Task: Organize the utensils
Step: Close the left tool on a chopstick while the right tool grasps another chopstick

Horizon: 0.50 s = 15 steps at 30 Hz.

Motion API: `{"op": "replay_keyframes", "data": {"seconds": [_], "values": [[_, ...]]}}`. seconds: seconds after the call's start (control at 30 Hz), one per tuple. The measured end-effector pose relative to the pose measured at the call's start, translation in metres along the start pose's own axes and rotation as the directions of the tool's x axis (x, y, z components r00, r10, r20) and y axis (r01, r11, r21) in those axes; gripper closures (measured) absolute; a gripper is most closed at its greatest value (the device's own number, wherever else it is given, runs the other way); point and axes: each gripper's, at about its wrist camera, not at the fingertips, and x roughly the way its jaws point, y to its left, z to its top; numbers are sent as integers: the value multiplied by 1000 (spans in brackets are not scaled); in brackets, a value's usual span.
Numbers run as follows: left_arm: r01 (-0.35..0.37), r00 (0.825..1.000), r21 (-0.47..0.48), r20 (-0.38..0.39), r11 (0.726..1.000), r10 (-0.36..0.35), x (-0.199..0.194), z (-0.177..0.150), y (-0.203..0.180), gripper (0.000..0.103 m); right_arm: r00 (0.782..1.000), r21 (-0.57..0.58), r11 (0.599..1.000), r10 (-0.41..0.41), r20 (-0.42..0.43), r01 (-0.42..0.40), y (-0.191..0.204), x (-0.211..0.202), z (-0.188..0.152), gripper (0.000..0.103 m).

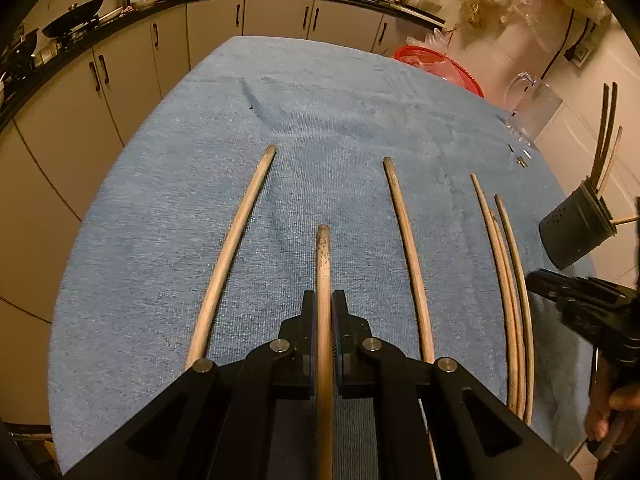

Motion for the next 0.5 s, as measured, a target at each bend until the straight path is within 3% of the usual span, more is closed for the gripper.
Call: {"op": "replay_keyframes", "data": {"seconds": [0.07,0.17,0.3,0.5], "values": [[-2,1000,5,15,1000,2,1,0,-1,96,998,66,996,56,28,-58,-8,-11,0,87],[8,1000,3,28,1000,-8,2,1,-1,96,995,118,990,73,70,-81,-12,-21,8,86],[42,998,-8,51,999,-42,3,-1,6,96,994,147,983,103,44,-108,-10,-13,23,86],[64,996,-11,65,998,-63,4,-1,9,96,997,180,980,83,-7,-80,-5,13,49,86]]}}
